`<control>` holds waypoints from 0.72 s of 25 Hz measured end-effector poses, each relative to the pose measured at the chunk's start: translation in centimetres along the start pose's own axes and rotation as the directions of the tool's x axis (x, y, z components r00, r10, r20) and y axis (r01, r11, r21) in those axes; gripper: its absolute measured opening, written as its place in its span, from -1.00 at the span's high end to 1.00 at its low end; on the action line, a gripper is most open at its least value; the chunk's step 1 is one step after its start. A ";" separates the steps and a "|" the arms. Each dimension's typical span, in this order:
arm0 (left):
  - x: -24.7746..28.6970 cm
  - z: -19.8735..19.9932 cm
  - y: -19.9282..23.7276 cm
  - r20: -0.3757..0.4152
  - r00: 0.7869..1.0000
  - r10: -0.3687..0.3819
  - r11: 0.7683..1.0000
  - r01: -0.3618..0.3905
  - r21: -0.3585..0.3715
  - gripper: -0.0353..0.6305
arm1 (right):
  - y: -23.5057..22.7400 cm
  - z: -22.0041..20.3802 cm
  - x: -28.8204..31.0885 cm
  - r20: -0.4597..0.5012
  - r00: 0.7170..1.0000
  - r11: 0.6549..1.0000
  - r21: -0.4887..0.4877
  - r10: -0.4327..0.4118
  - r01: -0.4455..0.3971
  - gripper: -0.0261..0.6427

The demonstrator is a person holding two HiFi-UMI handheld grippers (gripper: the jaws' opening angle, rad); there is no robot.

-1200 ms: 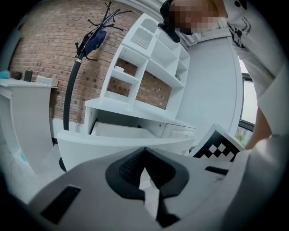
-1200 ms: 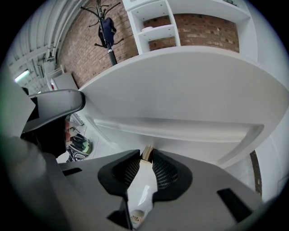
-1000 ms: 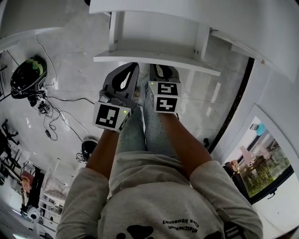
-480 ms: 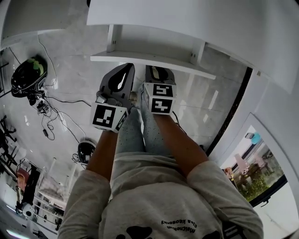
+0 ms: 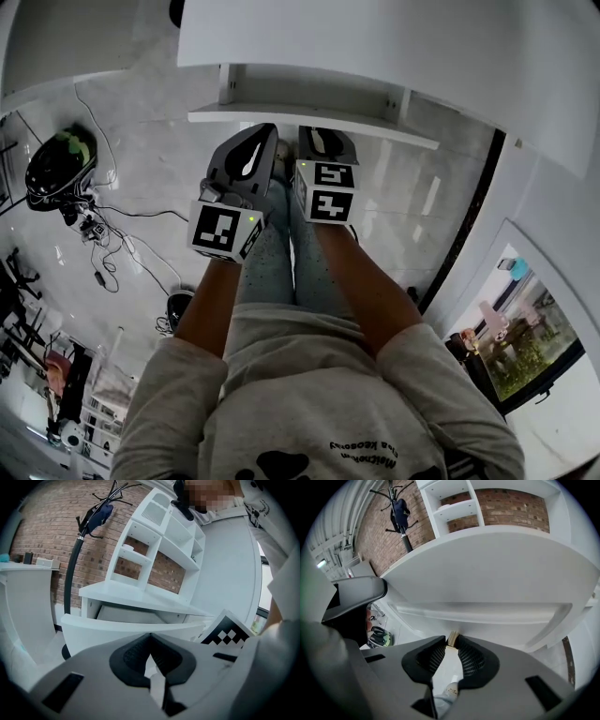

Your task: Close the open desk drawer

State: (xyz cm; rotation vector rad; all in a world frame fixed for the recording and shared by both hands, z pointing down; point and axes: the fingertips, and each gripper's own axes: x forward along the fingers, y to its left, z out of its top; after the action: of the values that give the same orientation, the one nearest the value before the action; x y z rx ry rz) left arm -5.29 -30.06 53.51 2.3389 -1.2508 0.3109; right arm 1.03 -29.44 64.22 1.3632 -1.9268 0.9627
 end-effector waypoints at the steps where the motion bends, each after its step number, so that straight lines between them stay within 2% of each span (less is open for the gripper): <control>1: 0.1 0.2 0.2 -0.003 1.000 -0.011 1.000 0.011 0.006 0.84 | 0.0 0.2 0.1 -0.002 1.000 1.000 0.003 -0.005 0.005 0.61; 9: 1.9 0.8 0.3 -0.009 0.998 -0.062 0.997 0.062 0.039 0.84 | -0.9 1.7 1.0 0.025 0.999 0.999 0.023 -0.031 0.031 0.62; 18: 3.3 1.6 1.3 -0.002 0.998 -0.061 0.997 0.061 0.040 0.84 | -1.2 3.3 2.1 0.054 0.998 0.999 0.021 -0.037 0.036 0.62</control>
State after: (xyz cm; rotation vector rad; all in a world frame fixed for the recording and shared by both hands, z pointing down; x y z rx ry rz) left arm -4.58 -33.84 53.85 2.4054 -1.1806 0.3194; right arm 1.33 -33.50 64.32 1.4446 -1.9303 0.9384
